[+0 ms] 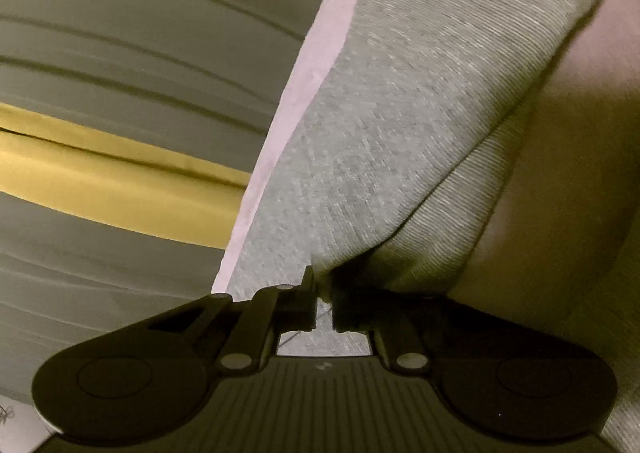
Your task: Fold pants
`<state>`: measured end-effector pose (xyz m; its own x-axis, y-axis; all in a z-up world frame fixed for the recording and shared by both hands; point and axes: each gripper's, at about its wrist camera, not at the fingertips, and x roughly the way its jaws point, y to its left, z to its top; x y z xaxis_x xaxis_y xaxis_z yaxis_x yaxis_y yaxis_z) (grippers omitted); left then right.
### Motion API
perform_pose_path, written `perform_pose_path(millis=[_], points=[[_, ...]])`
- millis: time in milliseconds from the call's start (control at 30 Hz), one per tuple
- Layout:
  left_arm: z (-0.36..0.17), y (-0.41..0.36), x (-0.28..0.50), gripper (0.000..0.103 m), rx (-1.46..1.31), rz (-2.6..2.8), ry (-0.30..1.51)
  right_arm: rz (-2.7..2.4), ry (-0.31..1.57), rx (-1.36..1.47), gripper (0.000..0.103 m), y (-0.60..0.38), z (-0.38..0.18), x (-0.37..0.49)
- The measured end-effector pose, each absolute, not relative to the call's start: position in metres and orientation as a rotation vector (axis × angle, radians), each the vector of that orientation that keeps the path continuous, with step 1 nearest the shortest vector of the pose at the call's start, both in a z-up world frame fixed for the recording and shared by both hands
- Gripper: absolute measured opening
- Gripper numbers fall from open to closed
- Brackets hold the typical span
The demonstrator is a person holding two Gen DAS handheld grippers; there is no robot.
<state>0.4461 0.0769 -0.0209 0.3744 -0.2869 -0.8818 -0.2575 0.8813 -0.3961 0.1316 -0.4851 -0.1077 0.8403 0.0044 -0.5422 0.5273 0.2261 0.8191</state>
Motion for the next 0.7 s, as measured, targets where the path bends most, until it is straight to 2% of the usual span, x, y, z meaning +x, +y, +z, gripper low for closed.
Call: perform_pose_path(millis=[33,167,300,333,367,400,567,700], points=[[-0.022,0.076,0.447,0.057,-0.552,-0.041,1.215,-0.378,0.478,1.315,0.004,-0.485,-0.107,0.131],[-0.03,0.072,0.454,0.066,-0.586,-0.088,1.238,-0.361,0.452,1.371,0.004,-0.486,-0.112,0.128],[-0.033,0.065,0.459,0.061,-0.594,-0.025,1.244,-0.365,0.466,1.333,0.004,-0.483,-0.11,0.13],[-0.03,0.061,0.459,0.048,-0.571,-0.014,1.235,-0.368,0.469,1.336,0.004,-0.482,-0.11,0.134],[-0.032,0.053,0.462,0.023,-0.516,-0.002,1.23,-0.37,0.47,1.341,0.004,-0.482,-0.11,0.136],[-0.033,0.048,0.462,0.011,-0.449,0.019,1.222,-0.371,0.474,1.341,0.004,-0.482,-0.111,0.141],[-0.032,0.071,0.441,0.007,-0.504,-0.012,1.164,-0.372,0.47,1.32,0.003,-0.478,-0.105,0.151],[-0.004,0.083,0.407,0.006,-0.476,-0.066,1.08,-0.359,0.418,1.308,0.003,-0.474,-0.09,0.147]])
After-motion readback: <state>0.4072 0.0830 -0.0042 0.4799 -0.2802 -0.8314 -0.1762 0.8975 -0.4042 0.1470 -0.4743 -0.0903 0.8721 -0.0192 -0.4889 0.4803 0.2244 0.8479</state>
